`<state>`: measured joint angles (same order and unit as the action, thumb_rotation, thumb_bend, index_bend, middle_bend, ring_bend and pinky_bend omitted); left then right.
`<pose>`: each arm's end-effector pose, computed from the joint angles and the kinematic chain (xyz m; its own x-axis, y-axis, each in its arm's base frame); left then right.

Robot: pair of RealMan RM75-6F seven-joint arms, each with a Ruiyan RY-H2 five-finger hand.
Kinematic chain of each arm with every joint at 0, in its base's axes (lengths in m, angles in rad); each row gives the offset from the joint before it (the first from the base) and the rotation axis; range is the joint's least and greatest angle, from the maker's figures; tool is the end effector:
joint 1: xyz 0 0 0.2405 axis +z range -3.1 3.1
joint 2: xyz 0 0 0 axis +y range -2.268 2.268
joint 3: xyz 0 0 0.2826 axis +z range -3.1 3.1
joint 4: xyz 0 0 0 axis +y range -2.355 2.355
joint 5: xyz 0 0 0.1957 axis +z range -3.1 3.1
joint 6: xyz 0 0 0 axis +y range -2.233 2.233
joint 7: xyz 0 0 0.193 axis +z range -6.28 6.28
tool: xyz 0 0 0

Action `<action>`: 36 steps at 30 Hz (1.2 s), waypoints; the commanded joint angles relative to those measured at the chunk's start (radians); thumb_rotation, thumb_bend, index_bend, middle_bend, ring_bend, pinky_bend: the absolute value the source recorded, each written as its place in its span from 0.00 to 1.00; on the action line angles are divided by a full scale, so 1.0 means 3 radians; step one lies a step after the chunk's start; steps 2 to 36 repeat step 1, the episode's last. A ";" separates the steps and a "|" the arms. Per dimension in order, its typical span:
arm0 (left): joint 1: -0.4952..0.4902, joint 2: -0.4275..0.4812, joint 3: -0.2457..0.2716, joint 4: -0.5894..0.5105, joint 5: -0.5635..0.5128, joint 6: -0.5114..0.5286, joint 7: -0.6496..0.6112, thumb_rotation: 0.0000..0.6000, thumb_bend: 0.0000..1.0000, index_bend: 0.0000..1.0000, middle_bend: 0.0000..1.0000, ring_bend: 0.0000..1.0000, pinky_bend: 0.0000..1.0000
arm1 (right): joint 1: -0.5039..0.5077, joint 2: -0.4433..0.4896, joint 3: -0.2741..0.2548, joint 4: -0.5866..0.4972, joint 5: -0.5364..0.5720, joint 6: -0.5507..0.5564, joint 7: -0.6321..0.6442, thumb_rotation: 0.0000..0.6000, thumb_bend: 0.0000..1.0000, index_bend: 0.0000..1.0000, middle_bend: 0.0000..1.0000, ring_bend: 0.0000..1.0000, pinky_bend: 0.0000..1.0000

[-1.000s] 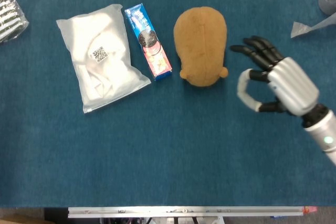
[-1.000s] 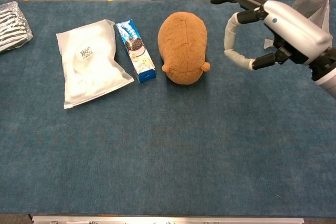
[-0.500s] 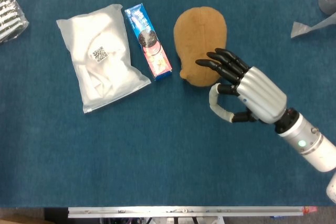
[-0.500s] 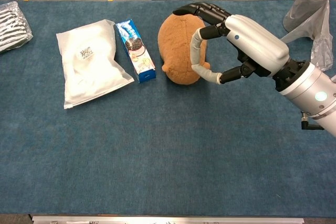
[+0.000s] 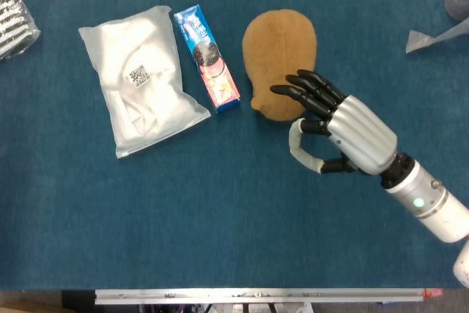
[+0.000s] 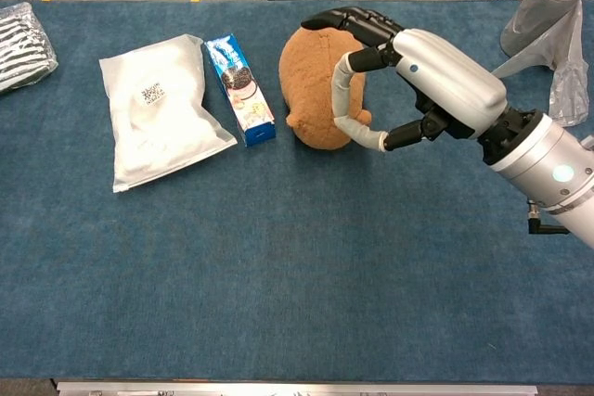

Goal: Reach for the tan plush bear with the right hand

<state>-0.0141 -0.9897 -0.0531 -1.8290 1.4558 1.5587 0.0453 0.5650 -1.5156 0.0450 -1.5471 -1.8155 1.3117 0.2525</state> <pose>-0.3114 0.2063 0.2236 0.3575 -0.0397 0.9331 0.9313 0.0897 -0.3530 -0.1134 -0.2991 0.0165 0.0479 -0.2759 0.9600 -0.7222 -0.6735 -0.1575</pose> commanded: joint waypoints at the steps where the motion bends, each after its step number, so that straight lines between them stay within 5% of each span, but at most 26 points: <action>1: -0.0003 -0.0001 -0.0002 0.0003 -0.0001 -0.0006 0.0001 1.00 0.20 0.32 0.27 0.20 0.05 | 0.0003 0.0000 -0.0004 -0.0005 0.0007 0.0011 -0.0011 1.00 0.36 0.66 0.12 0.00 0.00; 36: -0.0003 -0.0001 -0.0002 0.0003 -0.0001 -0.0006 0.0001 1.00 0.20 0.32 0.27 0.20 0.05 | 0.0003 0.0000 -0.0004 -0.0005 0.0007 0.0011 -0.0011 1.00 0.36 0.66 0.12 0.00 0.00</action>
